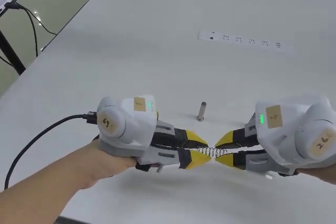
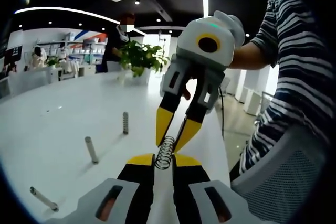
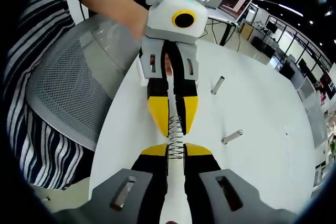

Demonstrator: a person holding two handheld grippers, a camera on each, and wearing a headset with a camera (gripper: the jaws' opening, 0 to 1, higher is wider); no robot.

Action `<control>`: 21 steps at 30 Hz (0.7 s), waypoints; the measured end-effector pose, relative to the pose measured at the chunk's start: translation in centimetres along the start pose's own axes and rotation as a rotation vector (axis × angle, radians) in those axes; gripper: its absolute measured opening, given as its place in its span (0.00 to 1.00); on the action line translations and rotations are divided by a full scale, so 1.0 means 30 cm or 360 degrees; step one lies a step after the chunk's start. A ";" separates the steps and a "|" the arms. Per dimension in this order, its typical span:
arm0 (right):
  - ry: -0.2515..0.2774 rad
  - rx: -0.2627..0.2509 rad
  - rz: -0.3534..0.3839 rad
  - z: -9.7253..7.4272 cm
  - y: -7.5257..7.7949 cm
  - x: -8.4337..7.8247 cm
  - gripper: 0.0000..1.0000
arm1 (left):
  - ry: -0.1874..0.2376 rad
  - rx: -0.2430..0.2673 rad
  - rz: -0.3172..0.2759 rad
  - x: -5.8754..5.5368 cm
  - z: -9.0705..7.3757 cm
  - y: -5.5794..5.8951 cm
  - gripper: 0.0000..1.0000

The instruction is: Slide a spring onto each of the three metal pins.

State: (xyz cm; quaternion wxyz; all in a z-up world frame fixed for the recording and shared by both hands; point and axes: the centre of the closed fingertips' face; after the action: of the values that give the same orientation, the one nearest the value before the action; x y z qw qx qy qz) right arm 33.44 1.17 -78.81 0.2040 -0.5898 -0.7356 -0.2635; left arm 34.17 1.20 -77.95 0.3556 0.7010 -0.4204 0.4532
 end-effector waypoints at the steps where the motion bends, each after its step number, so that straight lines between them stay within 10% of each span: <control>1: -0.0002 0.0000 -0.0003 0.000 0.000 -0.001 0.08 | -0.0005 -0.0005 0.0006 -0.002 0.000 0.002 0.04; 21: 0.0028 0.0034 0.0072 -0.008 -0.047 -0.038 0.11 | -0.0079 -0.0164 0.0024 -0.020 -0.006 0.054 0.02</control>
State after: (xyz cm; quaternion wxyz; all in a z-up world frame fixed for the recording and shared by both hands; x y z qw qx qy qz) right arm 32.32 -0.07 -79.52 0.2226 -0.6017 -0.7231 -0.2561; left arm 32.50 0.89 -78.26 0.3775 0.6896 -0.4571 0.4161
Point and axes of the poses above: the centre of the closed fingertips' face, and the gripper's own axes: z roughly forward along the fingers, y roughly to its right, x roughly out of its top, and after that the axes turned 2 degrees about x, right-handed
